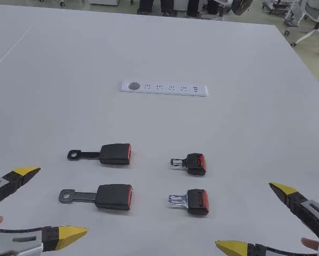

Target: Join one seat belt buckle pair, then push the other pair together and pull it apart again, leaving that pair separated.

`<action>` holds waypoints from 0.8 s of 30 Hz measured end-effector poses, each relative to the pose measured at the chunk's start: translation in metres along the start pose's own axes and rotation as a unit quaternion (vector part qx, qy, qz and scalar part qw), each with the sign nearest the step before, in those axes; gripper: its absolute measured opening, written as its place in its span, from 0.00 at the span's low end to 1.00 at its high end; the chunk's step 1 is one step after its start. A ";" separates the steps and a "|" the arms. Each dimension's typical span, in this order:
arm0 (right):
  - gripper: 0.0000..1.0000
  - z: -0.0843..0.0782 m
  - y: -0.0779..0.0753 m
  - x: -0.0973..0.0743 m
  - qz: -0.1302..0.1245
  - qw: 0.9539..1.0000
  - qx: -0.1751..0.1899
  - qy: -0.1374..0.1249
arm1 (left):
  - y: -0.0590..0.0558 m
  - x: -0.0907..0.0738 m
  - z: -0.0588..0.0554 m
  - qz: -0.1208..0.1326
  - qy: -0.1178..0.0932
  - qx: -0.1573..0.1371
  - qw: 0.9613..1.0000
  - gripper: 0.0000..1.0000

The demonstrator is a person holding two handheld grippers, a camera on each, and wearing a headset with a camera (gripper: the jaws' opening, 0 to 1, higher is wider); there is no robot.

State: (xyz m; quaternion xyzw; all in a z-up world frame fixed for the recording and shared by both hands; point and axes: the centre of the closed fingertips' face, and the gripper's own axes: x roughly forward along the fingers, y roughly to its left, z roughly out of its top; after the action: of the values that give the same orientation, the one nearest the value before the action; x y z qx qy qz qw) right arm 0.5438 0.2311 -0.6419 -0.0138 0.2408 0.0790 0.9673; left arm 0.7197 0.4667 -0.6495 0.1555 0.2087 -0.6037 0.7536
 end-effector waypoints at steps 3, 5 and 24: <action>0.99 -0.001 0.000 0.000 0.000 1.000 0.000 0.002 | 0.000 0.000 -0.001 -0.001 0.003 0.000 1.000 1.00; 0.99 -0.001 0.000 -0.001 0.001 1.000 0.000 0.002 | 0.000 0.000 -0.001 -0.001 0.003 0.001 1.000 1.00; 0.99 -0.003 0.002 0.000 0.002 1.000 0.003 0.001 | 0.000 -0.004 -0.001 0.000 0.004 -0.003 1.000 1.00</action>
State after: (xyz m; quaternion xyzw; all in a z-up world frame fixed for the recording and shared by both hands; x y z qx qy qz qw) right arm 0.5420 0.2323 -0.6440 -0.0102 0.2423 0.0804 0.9668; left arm 0.7185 0.4703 -0.6486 0.1560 0.2137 -0.6022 0.7532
